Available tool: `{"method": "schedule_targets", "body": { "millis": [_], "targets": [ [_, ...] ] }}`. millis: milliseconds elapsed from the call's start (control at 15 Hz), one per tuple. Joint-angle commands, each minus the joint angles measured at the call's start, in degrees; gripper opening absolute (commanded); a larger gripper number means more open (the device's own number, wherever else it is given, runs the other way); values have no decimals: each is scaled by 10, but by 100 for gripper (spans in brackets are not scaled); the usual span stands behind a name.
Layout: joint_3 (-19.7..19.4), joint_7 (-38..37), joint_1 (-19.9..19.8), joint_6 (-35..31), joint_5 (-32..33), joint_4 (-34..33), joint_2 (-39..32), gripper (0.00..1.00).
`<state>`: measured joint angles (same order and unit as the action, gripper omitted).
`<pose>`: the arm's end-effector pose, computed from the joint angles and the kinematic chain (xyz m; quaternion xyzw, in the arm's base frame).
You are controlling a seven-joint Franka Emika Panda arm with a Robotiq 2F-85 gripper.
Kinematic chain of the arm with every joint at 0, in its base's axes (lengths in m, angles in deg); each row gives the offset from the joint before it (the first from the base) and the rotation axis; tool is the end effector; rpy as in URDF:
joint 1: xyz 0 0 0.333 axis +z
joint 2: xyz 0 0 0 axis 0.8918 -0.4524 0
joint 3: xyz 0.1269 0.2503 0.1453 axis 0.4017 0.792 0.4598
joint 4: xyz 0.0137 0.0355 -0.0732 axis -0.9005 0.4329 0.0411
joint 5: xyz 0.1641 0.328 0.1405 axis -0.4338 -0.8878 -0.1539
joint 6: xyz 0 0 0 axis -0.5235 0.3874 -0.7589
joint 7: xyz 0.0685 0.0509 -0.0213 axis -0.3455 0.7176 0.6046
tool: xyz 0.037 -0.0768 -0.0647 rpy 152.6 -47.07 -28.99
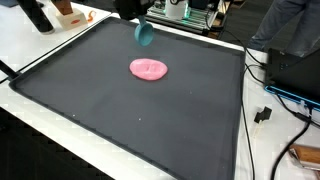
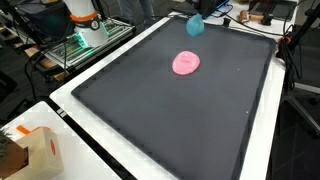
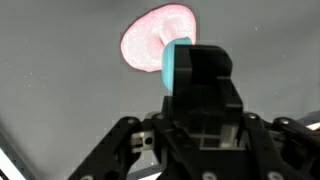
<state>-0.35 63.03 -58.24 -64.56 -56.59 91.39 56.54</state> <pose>0.5854 0.0767 0.4421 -0.9891 0.1407 -0.0178 0.0389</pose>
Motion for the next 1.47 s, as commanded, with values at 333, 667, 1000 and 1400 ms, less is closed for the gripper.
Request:
{"method": "schedule_targets", "body": {
  "millis": [333, 667, 1000, 1400],
  "targets": [
    [5, -19, 3, 9, 23, -2, 0, 50],
    [5, -19, 3, 9, 23, -3, -1, 50],
    [-5, 35, -23, 5, -60, -13, -8, 25],
    [-24, 273, -76, -8, -190, -14, -14, 25]
  ]
}}
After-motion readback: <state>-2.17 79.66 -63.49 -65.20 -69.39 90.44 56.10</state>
